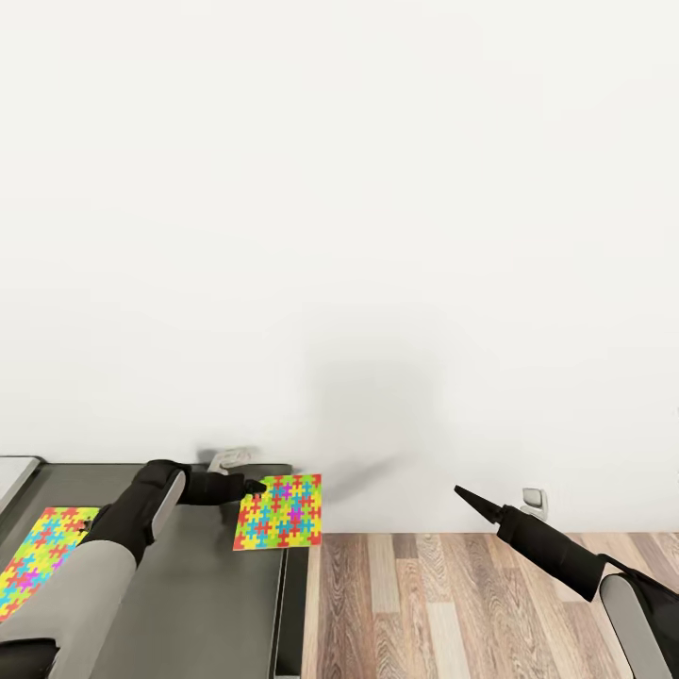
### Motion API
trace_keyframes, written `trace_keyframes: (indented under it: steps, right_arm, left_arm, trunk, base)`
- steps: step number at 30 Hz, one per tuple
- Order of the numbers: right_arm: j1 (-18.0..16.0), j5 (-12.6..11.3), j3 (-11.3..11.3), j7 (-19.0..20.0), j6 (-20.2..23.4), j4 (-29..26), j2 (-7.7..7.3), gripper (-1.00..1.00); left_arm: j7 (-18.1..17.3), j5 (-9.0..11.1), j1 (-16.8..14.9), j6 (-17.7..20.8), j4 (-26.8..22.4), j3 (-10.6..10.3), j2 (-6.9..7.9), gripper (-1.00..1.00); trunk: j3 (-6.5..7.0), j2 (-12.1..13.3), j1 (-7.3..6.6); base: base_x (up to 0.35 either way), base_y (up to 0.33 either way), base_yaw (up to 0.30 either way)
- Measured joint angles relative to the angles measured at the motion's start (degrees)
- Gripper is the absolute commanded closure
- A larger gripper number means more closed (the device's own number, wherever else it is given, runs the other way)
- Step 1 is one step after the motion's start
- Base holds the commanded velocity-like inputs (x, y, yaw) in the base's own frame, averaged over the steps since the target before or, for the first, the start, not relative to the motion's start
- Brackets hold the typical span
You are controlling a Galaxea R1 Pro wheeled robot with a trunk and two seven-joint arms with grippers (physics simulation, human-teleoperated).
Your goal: Put all the toys in the child's room - the three board games (two on the bed and one on the table), the two jigsaw puzzles on the table, and the tennis ball on the table - inside the toy box on the table in the child's room.
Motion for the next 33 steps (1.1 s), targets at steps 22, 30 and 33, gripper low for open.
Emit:
trace_keyframes:
  steps: [22,30,33]
  right_arm:
    - [-0.08,1.27,0.61,-0.20,-0.68,8.46,0.09,-1.00]
    - [-0.09,2.73,0.72,-0.31,-0.86,9.83,0.53,-1.00]
    - [-0.08,3.87,0.73,-0.52,-1.11,10.62,0.77,-1.00]
  left_arm:
    - [-9.26,-1.06,0.05,-0.49,0.79,0.77,8.00,-1.00]
    - [-16.99,-1.06,0.10,-0.52,0.78,0.86,10.61,-1.00]
    - [-18.84,-1.02,0.11,-0.53,0.67,0.96,11.29,-1.00]
  trunk:
    - [-0.01,0.02,0.01]
    - [-0.01,0.02,0.01]
    - [-0.01,0.02,0.01]
  base:
    - [0.000,0.000,0.000]
    - [0.000,0.000,0.000]
    - [0.000,0.000,0.000]
